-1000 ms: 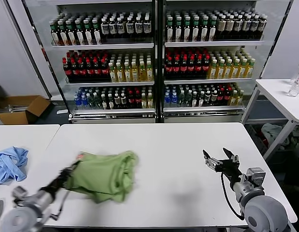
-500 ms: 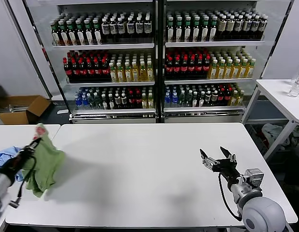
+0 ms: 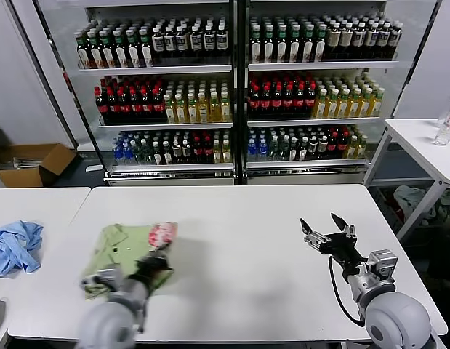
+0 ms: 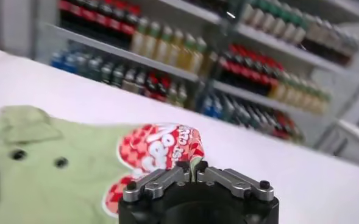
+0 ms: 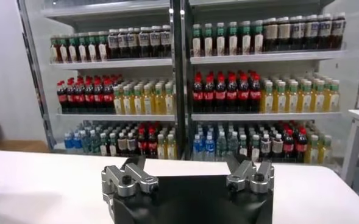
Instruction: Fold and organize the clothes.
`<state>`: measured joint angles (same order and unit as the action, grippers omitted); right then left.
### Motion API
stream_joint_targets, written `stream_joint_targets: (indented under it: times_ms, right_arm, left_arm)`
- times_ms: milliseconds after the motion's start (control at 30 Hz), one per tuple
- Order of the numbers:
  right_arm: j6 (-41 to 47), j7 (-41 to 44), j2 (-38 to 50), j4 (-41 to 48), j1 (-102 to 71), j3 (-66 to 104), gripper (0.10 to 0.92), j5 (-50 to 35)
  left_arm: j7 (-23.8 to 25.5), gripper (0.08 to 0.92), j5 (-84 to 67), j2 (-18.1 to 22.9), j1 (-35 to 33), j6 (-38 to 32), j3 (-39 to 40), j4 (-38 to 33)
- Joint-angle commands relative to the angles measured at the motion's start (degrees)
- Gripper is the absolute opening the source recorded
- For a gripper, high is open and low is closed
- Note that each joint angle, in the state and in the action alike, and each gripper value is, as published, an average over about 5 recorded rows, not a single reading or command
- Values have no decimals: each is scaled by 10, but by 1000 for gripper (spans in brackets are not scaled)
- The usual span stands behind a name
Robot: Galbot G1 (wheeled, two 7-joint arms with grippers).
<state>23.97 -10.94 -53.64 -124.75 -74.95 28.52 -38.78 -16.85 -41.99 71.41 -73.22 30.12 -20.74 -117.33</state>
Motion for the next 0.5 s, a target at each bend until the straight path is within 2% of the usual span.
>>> stream_joint_targets:
  times_ms: [33, 133, 233, 367, 500]
  right_arm:
    - [-10, 4, 4, 22, 24, -13, 823, 5]
    - [-2, 4, 3, 33, 41, -27, 823, 4]
    - [15, 3, 0, 47, 63, -63, 823, 2]
    - [29, -8, -21, 80, 117, -159, 823, -17]
    - [53, -23, -68, 146, 198, -277, 823, -44]
  left_arm:
    - [33, 113, 213, 117, 99, -21, 236, 78]
    - [44, 167, 178, 129, 102, -46, 229, 61]
    - [54, 251, 172, 121, 90, -63, 210, 29]
    - [55, 373, 188, 78, 51, -77, 148, -25]
    - [39, 485, 182, 26, -6, -105, 17, -62]
